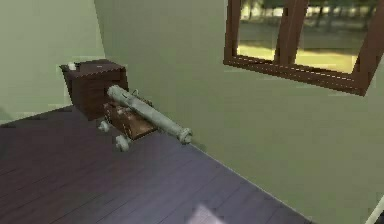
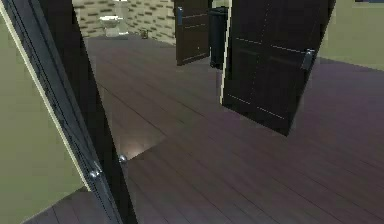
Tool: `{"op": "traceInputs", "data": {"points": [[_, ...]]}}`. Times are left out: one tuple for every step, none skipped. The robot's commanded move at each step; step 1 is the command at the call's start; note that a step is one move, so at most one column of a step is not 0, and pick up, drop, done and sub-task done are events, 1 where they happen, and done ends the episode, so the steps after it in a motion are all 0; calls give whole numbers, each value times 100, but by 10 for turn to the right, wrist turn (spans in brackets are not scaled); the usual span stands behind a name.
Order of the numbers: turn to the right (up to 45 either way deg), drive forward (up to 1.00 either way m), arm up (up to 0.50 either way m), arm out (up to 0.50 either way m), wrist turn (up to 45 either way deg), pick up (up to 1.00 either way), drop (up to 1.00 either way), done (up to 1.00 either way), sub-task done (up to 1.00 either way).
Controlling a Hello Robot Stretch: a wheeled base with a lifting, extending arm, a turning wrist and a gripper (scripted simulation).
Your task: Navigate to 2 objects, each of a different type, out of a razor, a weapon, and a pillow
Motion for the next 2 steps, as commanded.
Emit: {"op": "traceInputs", "data": {"points": [[120, 0, 0, 0, 0, 0, 0, 0, 0], [0, 65, 0, 0, 0, 0, 0, 0, 0]]}}
